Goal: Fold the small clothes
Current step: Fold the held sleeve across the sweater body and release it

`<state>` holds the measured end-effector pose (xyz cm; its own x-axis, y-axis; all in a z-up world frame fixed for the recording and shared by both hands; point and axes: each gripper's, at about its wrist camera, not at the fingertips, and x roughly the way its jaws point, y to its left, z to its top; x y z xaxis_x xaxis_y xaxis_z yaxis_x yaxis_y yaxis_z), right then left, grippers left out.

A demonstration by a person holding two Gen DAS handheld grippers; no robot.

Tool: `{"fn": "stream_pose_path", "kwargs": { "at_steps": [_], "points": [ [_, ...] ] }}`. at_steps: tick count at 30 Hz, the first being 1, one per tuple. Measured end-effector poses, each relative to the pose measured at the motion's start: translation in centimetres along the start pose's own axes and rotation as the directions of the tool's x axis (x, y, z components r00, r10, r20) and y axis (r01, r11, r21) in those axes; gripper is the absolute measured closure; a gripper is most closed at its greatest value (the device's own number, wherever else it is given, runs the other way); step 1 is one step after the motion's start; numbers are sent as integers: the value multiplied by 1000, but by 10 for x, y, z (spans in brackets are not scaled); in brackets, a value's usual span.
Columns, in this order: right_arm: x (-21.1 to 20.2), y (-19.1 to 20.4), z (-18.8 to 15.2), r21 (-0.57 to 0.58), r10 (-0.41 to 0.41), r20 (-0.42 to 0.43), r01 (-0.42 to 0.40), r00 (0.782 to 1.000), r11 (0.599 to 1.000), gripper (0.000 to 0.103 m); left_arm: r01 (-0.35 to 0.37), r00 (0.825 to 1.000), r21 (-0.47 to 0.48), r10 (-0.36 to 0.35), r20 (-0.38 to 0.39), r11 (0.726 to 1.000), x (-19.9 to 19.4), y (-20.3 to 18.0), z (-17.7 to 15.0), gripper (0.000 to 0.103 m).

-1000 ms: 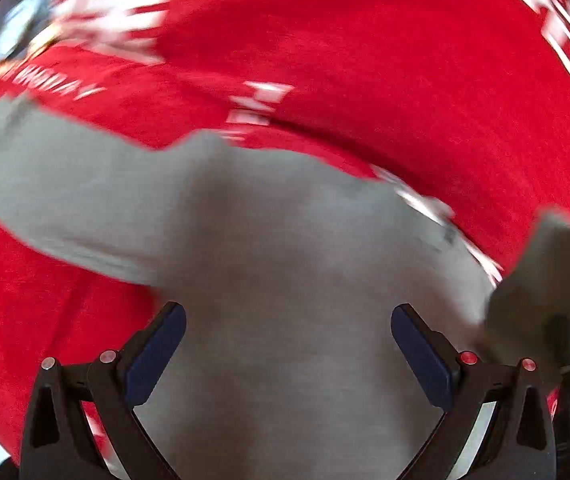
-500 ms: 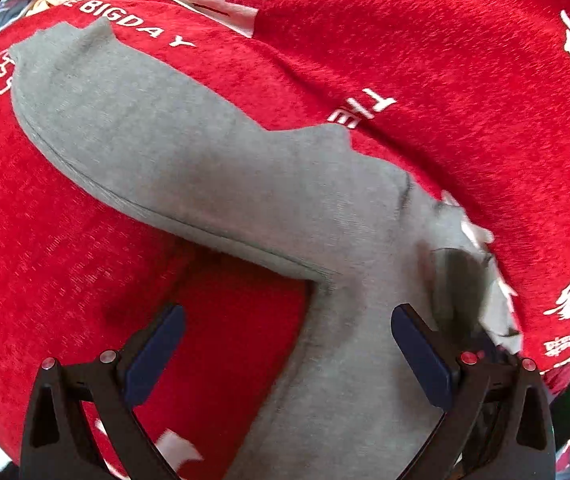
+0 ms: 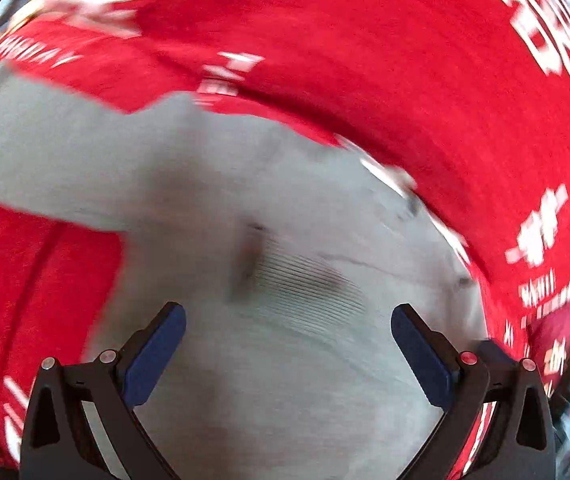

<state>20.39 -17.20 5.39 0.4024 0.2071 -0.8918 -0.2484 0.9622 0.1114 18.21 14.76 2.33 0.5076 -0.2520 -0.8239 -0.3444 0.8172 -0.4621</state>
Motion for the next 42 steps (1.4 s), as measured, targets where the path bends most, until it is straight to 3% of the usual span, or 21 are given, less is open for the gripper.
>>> {"fn": "stream_pose_path", "kwargs": {
  "at_steps": [2, 4, 6, 10, 12, 15, 17, 18, 19, 21, 23, 24, 26, 27, 30, 31, 33, 37, 39, 42],
  "points": [
    [30, -26, -22, 60, -13, -158, 23, 987, 998, 24, -45, 999, 109, 47, -15, 993, 13, -24, -8, 0],
    [19, -26, -36, 3, 8, -98, -8, 995, 1000, 24, -97, 994, 138, 103, -41, 986, 24, -28, -11, 0],
    [11, -22, -38, -25, 27, -117, -30, 993, 999, 24, -119, 992, 109, 122, -19, 987, 22, -17, -9, 0],
    [-14, -28, -14, -41, 36, 40, -34, 999, 999, 24, -139, 990, -78, 140, 10, 987, 13, 29, 13, 0],
    [-7, -35, 7, -8, 45, 66, -45, 997, 999, 24, -125, 992, -97, 123, -22, 987, 20, 37, 21, 0],
    [39, -44, 41, 61, 52, -38, -50, 998, 997, 24, -196, 980, 52, 198, -33, 979, 31, 16, 24, 0],
    [83, -62, 49, 132, 2, -138, 17, 990, 991, 24, -281, 957, 145, 288, -30, 949, 43, 5, 22, 0],
    [94, -71, 47, 145, -19, -160, 42, 987, 989, 24, -332, 940, 165, 341, -26, 929, 48, 5, 25, 0],
    [94, -70, 50, 113, -67, -106, 79, 992, 990, 24, -326, 942, 157, 333, -23, 932, 46, 8, 26, 0],
    [94, -59, 55, 78, -146, -143, 158, 979, 984, 23, -298, 953, 108, 302, -15, 948, 34, 15, 30, 1],
    [71, -34, 48, 40, -65, -75, 68, 995, 997, 23, -287, 958, 72, 286, 27, 955, 20, 20, 31, 1],
    [56, -10, 37, -41, -38, -36, 36, 999, 999, 23, -297, 955, 70, 295, 39, 952, 17, 22, 30, 1],
    [43, 28, 16, -172, -37, -11, 35, 999, 985, 23, -317, 948, 73, 316, 35, 946, 15, 26, 27, 1],
    [38, 48, 3, -235, -31, 2, 31, 1000, 972, 23, -329, 944, 76, 327, 34, 941, 15, 26, 26, 1],
    [52, 79, -22, -307, -57, -49, 39, 997, 951, 22, -429, 903, 85, 427, 44, 899, 12, 27, 20, 1],
    [63, 88, -28, -335, -77, -96, 40, 992, 941, 23, -419, 908, 78, 417, 42, 905, 7, 31, 18, 1],
    [57, 102, -28, -353, -87, -45, 66, 995, 933, 23, -374, 927, 61, 373, 30, 925, -1, 37, 15, 1],
    [42, 98, -2, -251, 64, -36, -71, 997, 965, 23, -335, 942, 40, 334, 33, 941, 0, 39, 23, 1],
    [48, 100, 13, -234, 25, -28, -31, 999, 972, 23, -321, 947, 68, 321, -2, 945, 13, 34, 26, 1],
    [74, 113, 25, -291, 5, -113, -37, 994, 956, 23, -422, 904, 189, 428, 12, 887, 32, 19, 18, 1]
  ]
}}
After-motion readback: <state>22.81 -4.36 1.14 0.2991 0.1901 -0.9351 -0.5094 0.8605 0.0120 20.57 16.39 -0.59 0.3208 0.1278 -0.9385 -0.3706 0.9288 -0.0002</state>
